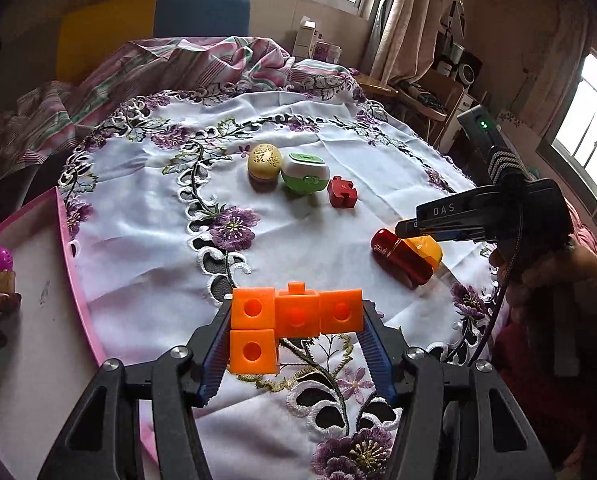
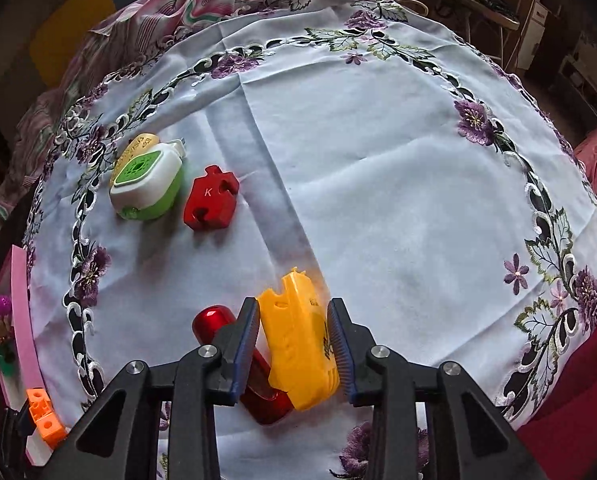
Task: Organize rigid objects
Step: 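Carry the orange cubes into the tray and open the left gripper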
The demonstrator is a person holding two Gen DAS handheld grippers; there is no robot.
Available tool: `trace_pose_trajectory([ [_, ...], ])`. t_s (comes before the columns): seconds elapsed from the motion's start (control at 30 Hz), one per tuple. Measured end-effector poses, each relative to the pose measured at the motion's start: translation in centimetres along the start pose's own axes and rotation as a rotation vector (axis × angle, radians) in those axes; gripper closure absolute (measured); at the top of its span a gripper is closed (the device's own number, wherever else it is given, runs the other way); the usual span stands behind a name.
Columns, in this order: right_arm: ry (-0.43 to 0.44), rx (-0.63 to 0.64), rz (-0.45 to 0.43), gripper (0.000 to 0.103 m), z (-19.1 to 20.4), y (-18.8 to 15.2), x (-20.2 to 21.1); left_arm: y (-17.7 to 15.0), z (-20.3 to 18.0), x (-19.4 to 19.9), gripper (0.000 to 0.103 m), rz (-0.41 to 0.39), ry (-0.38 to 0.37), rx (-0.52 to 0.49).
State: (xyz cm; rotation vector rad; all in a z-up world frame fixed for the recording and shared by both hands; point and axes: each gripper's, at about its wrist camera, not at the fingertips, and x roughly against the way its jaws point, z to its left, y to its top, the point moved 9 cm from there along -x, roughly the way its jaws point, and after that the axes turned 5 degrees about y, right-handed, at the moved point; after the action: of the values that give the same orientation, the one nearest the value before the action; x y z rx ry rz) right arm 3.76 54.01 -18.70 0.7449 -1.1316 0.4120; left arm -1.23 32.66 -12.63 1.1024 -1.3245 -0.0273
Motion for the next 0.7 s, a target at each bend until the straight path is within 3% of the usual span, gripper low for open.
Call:
trace_pose_trajectory([
  [0.17, 0.004, 0.022, 0.052, 0.066, 0.6, -0.5, -0.9, 0.1, 1.1, 1.0, 0.043, -0.017, 0.008, 0.036],
  [0.4, -0.031, 0.058, 0.062, 0.076, 0.8, -0.7, -1.2, 0.0, 2.6, 2.2, 0.043, -0.039, 0.054, 0.057],
  [0.7, -0.064, 0.093, 0.074, 0.075, 1.1, -0.8, -1.5, -0.2, 8.8, 6.3, 0.043, -0.089, 0.243, 0.145],
])
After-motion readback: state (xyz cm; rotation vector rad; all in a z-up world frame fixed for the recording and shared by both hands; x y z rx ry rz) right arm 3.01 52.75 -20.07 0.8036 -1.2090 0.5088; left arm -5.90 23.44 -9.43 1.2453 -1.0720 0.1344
